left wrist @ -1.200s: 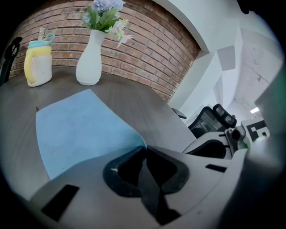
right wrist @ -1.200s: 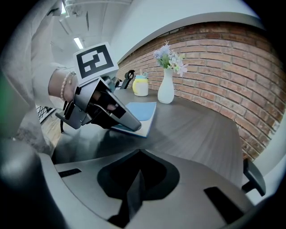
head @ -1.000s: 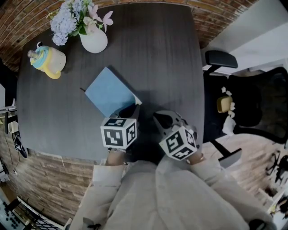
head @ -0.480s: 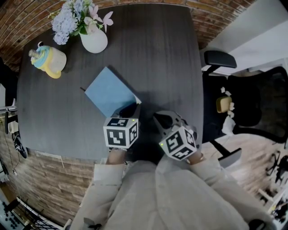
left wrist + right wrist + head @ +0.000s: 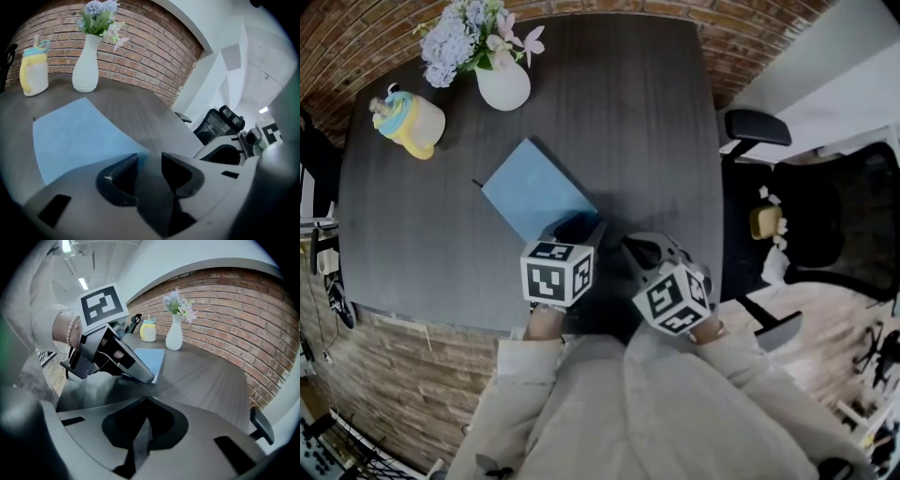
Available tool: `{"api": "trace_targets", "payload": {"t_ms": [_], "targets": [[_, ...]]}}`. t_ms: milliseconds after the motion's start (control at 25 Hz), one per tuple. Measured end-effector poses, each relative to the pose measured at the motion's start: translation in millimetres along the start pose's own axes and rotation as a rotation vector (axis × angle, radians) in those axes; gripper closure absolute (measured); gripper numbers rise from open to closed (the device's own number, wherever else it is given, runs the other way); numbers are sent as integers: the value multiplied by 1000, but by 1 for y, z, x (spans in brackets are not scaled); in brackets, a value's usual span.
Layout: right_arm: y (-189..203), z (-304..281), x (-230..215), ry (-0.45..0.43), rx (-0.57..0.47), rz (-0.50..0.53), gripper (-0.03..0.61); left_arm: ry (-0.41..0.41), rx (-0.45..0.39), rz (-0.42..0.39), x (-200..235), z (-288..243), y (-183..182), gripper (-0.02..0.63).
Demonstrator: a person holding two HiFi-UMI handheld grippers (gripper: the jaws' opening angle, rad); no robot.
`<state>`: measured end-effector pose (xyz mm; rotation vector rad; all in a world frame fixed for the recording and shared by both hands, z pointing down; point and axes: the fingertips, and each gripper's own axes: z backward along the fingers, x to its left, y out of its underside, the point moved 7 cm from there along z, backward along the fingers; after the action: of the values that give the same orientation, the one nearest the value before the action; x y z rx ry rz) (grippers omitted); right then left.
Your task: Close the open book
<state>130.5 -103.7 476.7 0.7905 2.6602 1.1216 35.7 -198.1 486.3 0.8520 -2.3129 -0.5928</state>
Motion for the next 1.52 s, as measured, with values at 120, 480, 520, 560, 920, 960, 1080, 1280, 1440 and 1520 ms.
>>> {"api": "trace_targets", "payload": {"t_ms": [120,480,520,560,920,960,1080,1280,1440,1520], "targets": [[0,1,2,-1,0,-5,572,-7,-5,-11,-2,3,1,468],[-6,5,15,-52,-18,5,572,-18,-64,-22,-4,35,5,468],[-7,6,16,-58,-18,7,572,-10,-77,-20,-5,40,5,469],[-8,7,17,-65,-18,15,572,-1,-91,-18,-6,45,6,472],[-31,20,20,-155,-9,156,572,38,-178,-10,-12,83,28,577],[-35,21,20,-163,-13,163,572,52,-195,-4,-12,87,31,583],[-45,23,25,-205,-22,169,572,73,-230,17,-12,99,42,589],[-59,24,38,-282,-21,215,572,66,-257,33,-9,117,57,591],[-67,23,47,-312,-18,226,572,57,-267,42,-6,126,65,591],[-68,24,52,-321,-5,246,572,58,-265,45,-6,128,70,591]]}}
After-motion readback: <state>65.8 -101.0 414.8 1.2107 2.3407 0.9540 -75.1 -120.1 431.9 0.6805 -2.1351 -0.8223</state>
